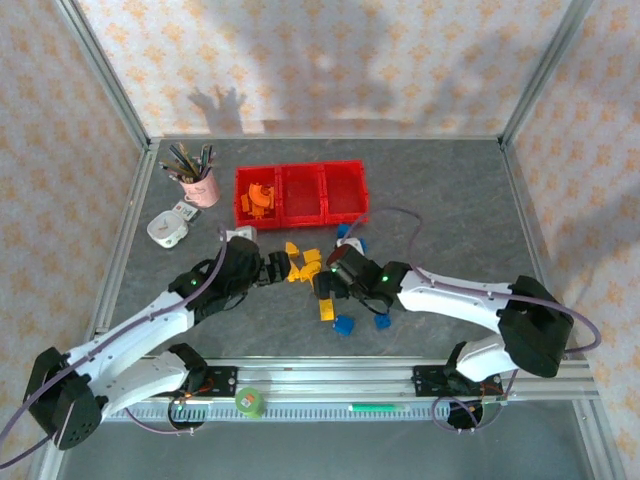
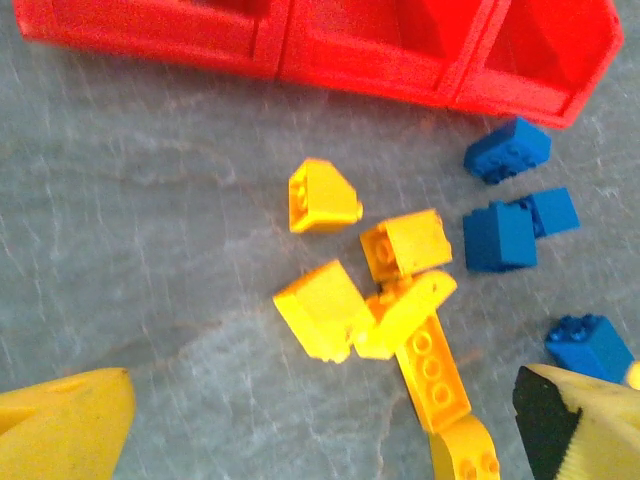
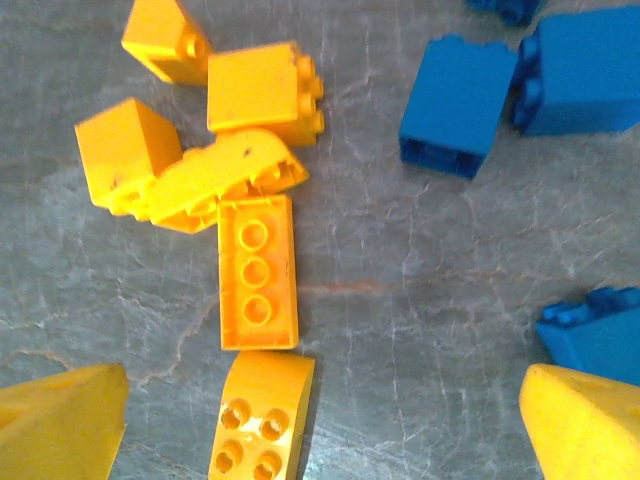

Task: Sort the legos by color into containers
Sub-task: Pick up the lego from the bottom-center of the table.

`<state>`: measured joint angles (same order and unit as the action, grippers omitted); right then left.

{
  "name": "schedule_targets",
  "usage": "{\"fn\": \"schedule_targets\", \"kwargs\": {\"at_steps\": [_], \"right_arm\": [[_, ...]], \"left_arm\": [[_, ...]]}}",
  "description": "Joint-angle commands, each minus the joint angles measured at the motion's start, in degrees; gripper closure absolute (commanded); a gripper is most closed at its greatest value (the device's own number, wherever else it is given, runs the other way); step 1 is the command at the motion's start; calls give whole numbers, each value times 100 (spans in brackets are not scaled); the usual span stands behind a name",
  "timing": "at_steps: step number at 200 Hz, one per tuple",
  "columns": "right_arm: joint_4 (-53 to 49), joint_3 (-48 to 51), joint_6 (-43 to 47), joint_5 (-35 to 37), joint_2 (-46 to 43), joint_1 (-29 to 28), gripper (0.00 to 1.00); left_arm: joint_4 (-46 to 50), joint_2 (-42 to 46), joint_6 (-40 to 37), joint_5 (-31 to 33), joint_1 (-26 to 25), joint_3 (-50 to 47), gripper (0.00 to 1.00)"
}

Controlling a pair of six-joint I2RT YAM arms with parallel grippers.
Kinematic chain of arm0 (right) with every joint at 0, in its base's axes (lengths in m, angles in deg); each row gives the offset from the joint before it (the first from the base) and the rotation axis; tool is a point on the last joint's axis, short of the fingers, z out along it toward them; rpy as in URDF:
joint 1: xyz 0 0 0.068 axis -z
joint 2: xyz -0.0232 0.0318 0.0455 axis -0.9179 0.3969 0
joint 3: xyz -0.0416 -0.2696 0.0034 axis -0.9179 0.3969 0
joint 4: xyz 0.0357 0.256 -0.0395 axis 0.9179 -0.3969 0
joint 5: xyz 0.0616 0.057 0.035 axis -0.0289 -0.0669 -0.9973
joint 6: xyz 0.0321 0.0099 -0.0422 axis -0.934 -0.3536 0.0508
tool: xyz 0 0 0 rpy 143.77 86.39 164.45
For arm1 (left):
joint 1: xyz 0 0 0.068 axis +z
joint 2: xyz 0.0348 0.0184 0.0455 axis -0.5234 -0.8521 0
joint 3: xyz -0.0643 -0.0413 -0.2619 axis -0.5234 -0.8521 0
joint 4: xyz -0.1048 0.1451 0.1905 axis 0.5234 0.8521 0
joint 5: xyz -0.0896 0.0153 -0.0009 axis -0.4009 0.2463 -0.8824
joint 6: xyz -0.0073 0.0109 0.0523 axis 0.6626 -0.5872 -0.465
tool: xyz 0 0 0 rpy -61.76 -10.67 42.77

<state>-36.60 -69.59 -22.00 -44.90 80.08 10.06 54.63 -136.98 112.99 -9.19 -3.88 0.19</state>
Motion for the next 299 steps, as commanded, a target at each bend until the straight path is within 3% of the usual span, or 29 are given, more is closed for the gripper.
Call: {"fn": "schedule_targets", "kwargs": {"at_steps": [1, 69, 221, 271, 299], "right_arm": [[-20, 38, -249, 456, 237, -252, 2], [-308, -376, -685, 768, 1082, -739, 19], [-280, -809, -690, 639, 1942, -814, 69], [-473, -1055, -560, 713, 1236, -797, 71], [-591, -1281, -314, 684, 848, -491, 71]], "left_arm": [[-201, 542, 531, -177, -127, -434, 1], [-185, 1507, 927, -135, -132, -1090, 1], [-3, 1843, 1043, 159, -130, -1193, 1], [-4, 1836, 1026, 231, -130, -1025, 1], [157, 1667, 914, 417, -121, -603, 1]]}}
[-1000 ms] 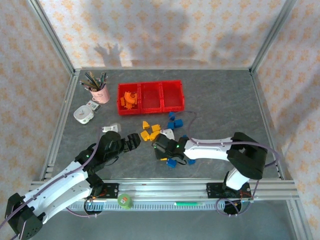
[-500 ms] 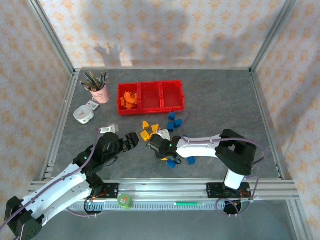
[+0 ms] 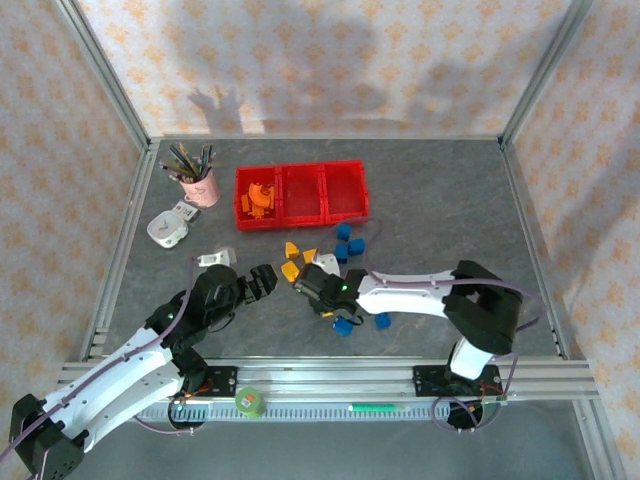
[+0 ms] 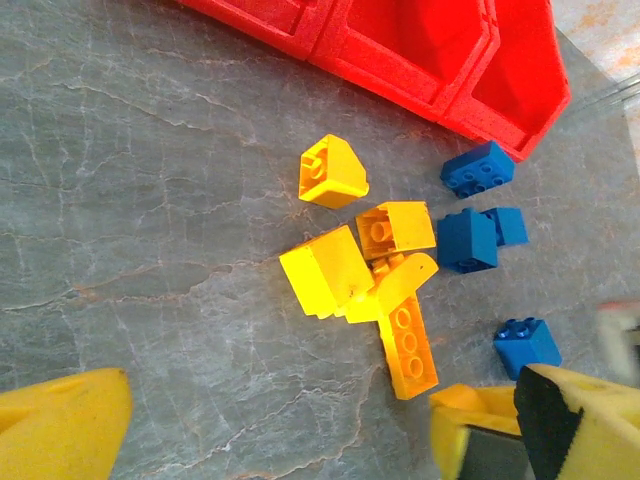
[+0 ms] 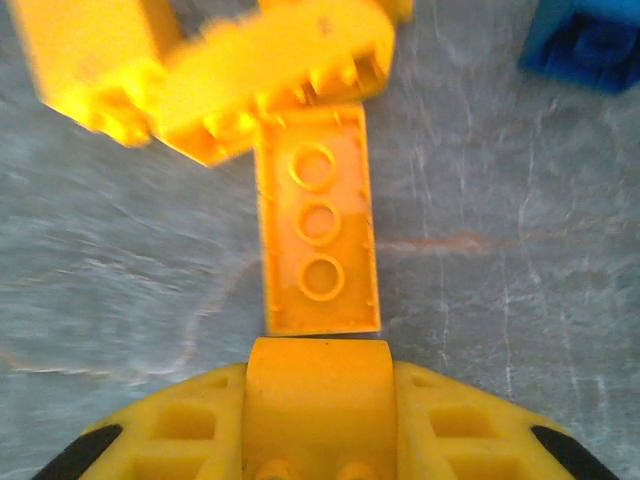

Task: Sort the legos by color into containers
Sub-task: Pick up the lego from the bottom-center of the table, then place the lego in the container.

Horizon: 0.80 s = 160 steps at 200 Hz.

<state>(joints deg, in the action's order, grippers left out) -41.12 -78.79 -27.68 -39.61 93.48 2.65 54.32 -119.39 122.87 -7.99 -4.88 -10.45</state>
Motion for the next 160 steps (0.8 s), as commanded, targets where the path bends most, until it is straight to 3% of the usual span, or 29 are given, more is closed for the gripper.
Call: {"fn": "schedule_targets", "kwargs": {"at_steps": [1, 33, 76, 128, 160], "right_arm": [[-134, -375, 270, 146, -500, 269, 71], [36, -949, 736, -25, -355, 942, 70], [221, -2336, 1308, -3, 684, 1587, 70], [134, -4222, 1726, -157, 2457, 2245, 70], [-361, -5705, 2115, 16, 3577, 2301, 69]], "left_arm": [[201, -102, -79, 313, -20, 479, 1], [260, -472, -301, 705, -12, 1034, 1], [-69, -1115, -462, 1049, 90, 1565, 1], [-466, -1833, -607, 355, 879, 1559, 1], [-674, -2051, -744, 212, 1136, 1493, 1]]}}
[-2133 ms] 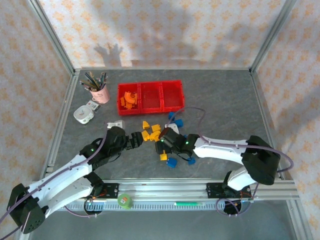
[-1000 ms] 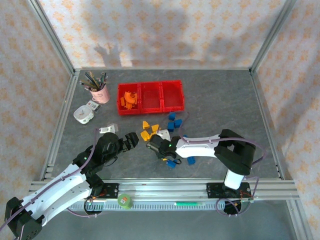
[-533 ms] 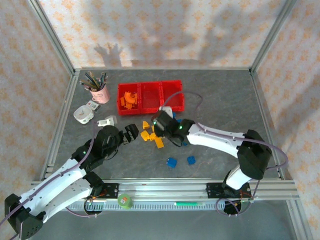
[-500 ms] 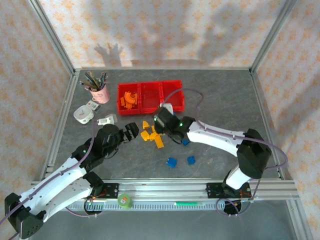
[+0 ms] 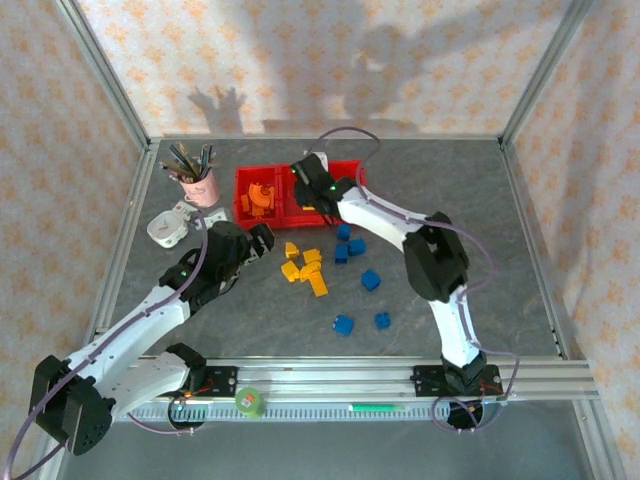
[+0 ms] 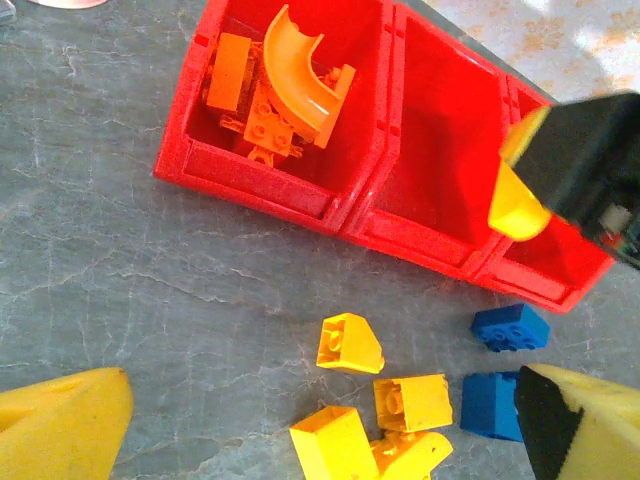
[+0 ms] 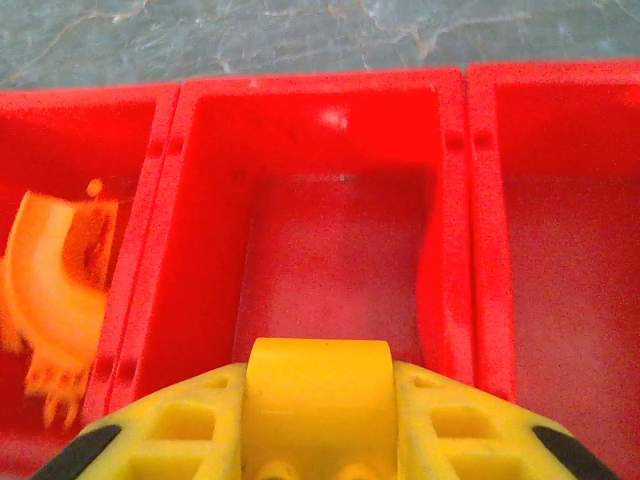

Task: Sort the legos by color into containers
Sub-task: Place the lego in the container.

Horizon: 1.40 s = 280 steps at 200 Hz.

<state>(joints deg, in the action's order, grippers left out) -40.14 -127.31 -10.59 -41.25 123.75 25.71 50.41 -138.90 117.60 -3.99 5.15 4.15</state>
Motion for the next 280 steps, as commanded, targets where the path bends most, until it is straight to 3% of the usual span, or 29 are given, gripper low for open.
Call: {"fn": "schedule_targets", "kwargs": {"at_steps": [1, 44, 62, 85, 118, 213, 280], "right_arm": [[-480, -889, 409, 196, 585, -5, 69], [-745, -2013, 583, 372, 1514, 91, 63], [-894, -2370, 667, 463, 1655, 92, 57], [-1019, -2427, 681, 262, 1453, 94, 51], [-1027, -2155, 567, -214, 855, 46, 50], [-270, 1972, -41, -169, -1807, -799, 36], [206, 4030, -623, -271, -2675, -1310, 27]], "left_arm": [[-283, -109, -217, -187, 139, 32, 1], [-259, -321, -257, -239, 202, 126, 1], [-267, -261, -185, -229, 208, 33, 1], [-185, -137, -158, -281, 206, -43, 1], [-186, 101, -147, -444, 208, -204, 1], [148, 872, -447, -1006, 200, -572, 1], [350, 1400, -513, -1512, 198, -898, 1]]}}
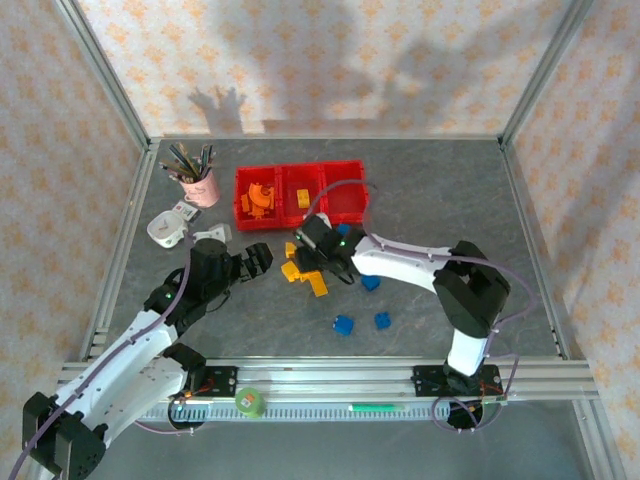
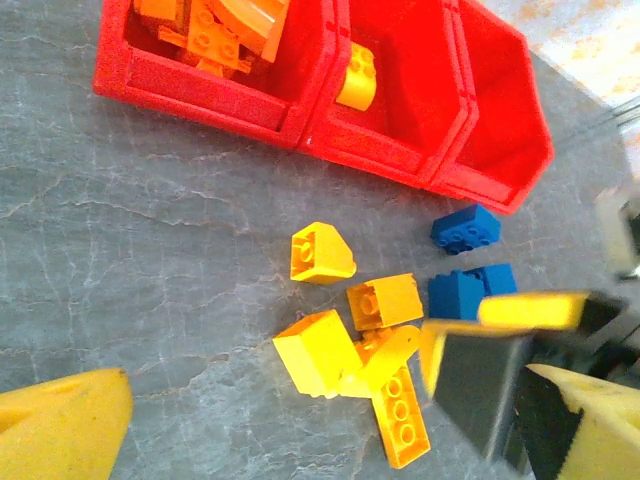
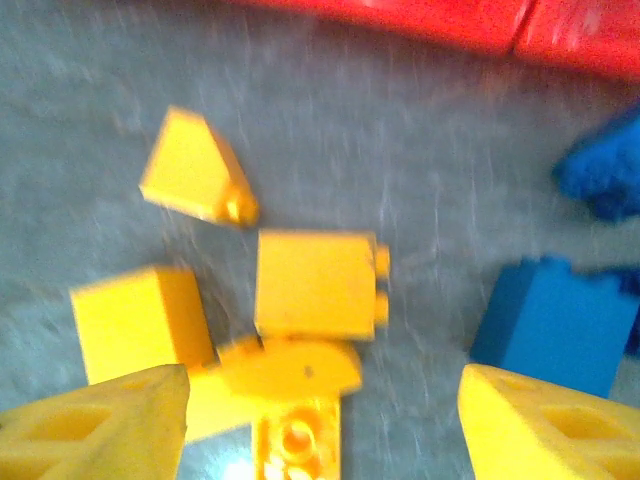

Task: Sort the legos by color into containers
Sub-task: Place the lego in the container, then pick up the lego from the bottom-center of the table.

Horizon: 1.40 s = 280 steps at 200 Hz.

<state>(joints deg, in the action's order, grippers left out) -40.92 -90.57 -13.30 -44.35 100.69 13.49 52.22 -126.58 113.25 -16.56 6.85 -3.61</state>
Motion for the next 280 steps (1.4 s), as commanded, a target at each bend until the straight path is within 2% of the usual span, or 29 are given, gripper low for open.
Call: {"fn": "schedule_targets", "kwargs": {"at_steps": [1, 63, 135, 209, 246, 280], "right_arm": [[292, 370, -357, 39, -369, -95, 27], [476, 806, -692, 319, -177, -578, 27], [433, 810, -679, 736, 115, -625, 43], [509, 751, -674, 760, 488, -621, 53], [545, 785, -668, 672, 464, -627, 62], [441, 815, -679, 694, -55, -629, 67]], "left_arm": [[169, 173, -75, -260, 28, -128, 1], [305, 325, -37, -162, 29, -142, 1], [373, 363, 2, -133, 28, -174, 1], [309, 415, 68, -124, 29, -257, 1], [309, 417, 60, -162, 34, -240, 1], [238, 420, 77, -203, 28, -180, 1]]}}
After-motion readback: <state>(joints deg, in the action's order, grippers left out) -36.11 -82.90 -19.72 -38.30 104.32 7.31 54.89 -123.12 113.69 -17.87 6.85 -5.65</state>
